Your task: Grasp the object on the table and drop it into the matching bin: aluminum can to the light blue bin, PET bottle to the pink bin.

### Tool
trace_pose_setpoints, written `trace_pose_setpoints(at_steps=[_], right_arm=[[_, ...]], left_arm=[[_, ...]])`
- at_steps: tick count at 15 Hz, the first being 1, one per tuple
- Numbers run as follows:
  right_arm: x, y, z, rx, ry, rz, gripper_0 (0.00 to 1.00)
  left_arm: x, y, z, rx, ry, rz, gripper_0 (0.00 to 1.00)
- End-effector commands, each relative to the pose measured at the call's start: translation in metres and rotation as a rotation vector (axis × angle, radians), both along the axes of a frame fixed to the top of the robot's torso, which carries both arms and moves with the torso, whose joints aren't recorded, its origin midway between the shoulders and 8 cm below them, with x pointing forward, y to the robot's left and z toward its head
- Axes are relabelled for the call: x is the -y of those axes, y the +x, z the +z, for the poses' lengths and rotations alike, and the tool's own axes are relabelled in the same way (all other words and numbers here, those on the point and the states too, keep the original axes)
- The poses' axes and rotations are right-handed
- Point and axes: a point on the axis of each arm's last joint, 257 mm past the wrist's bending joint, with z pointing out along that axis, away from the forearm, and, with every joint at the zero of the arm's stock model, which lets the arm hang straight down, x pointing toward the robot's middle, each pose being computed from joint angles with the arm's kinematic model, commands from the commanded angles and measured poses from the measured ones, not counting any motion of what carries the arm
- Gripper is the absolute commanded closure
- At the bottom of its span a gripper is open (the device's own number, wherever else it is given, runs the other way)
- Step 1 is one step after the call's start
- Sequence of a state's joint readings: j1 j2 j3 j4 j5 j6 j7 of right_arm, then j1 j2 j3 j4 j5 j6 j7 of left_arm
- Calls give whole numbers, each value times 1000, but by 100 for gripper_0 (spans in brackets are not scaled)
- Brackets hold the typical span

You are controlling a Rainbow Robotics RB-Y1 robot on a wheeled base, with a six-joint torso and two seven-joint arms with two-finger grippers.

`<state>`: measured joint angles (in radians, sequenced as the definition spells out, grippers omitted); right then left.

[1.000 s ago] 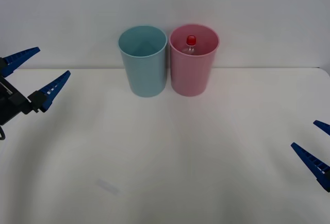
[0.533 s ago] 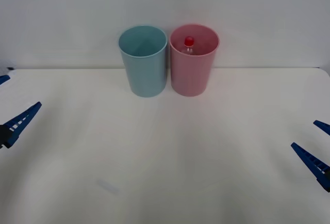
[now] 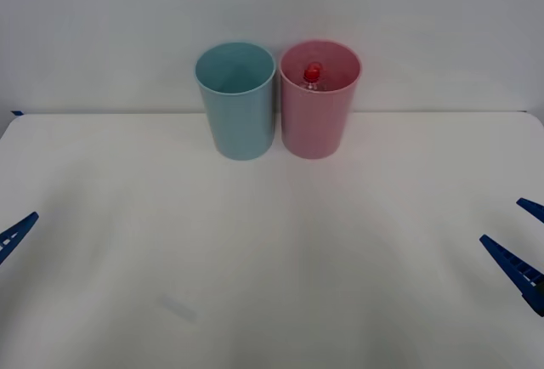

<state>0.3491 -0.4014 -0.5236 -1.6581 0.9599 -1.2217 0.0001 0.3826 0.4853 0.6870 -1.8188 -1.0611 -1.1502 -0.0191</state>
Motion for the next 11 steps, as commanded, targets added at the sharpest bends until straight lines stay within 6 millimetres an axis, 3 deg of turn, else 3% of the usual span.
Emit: trace_pose_setpoints(at_steps=[1,5,11], right_arm=[[0,0,0,0,0,0,0],[0,0,0,0,0,0,0],[0,0,0,0,0,0,0]], left_arm=[[-12,-17,-9,-28,17,24,0],[-16,-34,-16,-60,-21,30,0],[-15,-37,-20,-76,-39,31,0]])
